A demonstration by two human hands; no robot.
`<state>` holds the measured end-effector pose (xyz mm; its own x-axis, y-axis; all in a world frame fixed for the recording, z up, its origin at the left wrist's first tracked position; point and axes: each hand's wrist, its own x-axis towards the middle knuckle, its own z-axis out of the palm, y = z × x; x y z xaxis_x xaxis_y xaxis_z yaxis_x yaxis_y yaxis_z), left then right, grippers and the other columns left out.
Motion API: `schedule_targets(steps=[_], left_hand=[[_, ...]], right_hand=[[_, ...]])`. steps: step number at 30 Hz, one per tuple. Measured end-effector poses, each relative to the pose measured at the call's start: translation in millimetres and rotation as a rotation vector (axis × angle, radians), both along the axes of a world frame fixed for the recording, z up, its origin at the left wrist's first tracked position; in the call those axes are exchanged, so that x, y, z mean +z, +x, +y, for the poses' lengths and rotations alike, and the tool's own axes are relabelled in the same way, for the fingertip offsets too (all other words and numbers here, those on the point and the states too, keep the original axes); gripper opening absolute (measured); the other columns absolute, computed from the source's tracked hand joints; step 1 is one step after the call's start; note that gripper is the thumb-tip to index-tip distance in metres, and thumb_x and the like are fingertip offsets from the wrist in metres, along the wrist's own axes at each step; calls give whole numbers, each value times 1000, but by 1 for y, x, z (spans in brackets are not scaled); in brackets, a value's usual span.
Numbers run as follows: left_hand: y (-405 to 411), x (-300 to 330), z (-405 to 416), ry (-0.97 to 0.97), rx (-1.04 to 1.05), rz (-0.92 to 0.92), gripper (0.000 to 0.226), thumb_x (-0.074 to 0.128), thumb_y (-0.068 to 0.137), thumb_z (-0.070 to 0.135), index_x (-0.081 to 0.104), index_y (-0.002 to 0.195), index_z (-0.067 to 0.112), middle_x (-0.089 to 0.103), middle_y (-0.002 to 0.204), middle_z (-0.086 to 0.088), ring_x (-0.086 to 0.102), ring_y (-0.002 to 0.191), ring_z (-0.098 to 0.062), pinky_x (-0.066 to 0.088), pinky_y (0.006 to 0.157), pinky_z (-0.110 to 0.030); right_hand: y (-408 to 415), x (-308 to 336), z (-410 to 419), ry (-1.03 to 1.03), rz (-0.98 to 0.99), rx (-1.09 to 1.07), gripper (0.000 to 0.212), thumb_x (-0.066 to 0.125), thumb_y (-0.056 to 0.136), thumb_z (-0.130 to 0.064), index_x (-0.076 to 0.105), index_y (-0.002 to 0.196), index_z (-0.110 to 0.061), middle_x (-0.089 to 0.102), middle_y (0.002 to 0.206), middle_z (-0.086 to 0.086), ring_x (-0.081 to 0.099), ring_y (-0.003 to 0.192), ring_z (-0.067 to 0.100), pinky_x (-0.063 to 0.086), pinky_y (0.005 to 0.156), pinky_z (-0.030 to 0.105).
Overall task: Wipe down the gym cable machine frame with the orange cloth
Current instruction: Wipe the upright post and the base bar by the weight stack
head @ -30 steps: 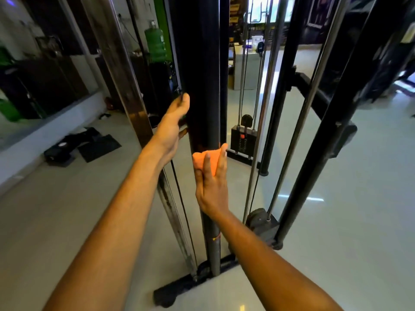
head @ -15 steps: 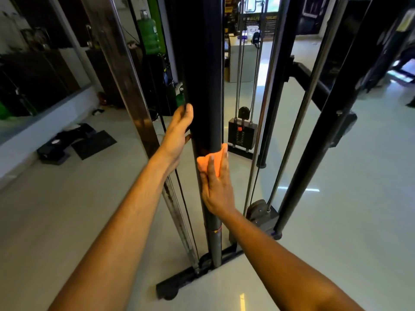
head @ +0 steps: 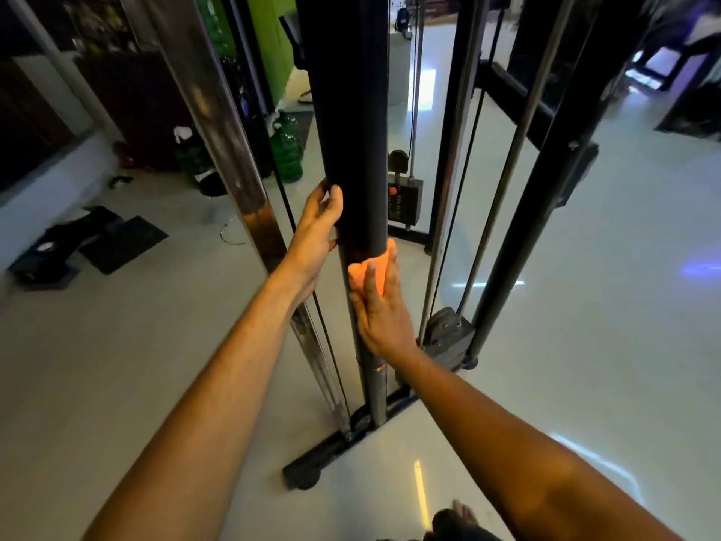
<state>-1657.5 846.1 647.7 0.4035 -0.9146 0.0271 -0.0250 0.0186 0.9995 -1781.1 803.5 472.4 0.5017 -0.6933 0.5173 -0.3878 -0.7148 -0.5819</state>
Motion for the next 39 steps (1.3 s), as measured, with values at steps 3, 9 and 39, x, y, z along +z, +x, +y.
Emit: schedule_targets(steps=[3,9,39], left_hand=[[4,-11,2,36,-22,-3,58,46,111,53,27,165,42,30,172,13,31,148,-4,30,119,-47],[6,-44,-4,65,0,26,54,46,111,53,33,162,45,45,146,32,40,137,8,31,117,-34],[-28,-215,-20,-2,306,130,42,46,113,34,54,150,16,68,138,9,58,136,-11,41,119,-42]], right_hand=[[4,6,1,56,-46,-10,88,44,114,-51,-32,158,-58,-33,177,2,36,155,51,67,81,56],[17,40,-8,-3,-125,-64,92,50,116,-42,-28,162,-52,-30,178,4,33,158,48,65,90,56],[-8,-161,-36,-12,-15,133,96,53,116,-37,-30,164,-46,-28,178,9,5,167,44,53,111,64]])
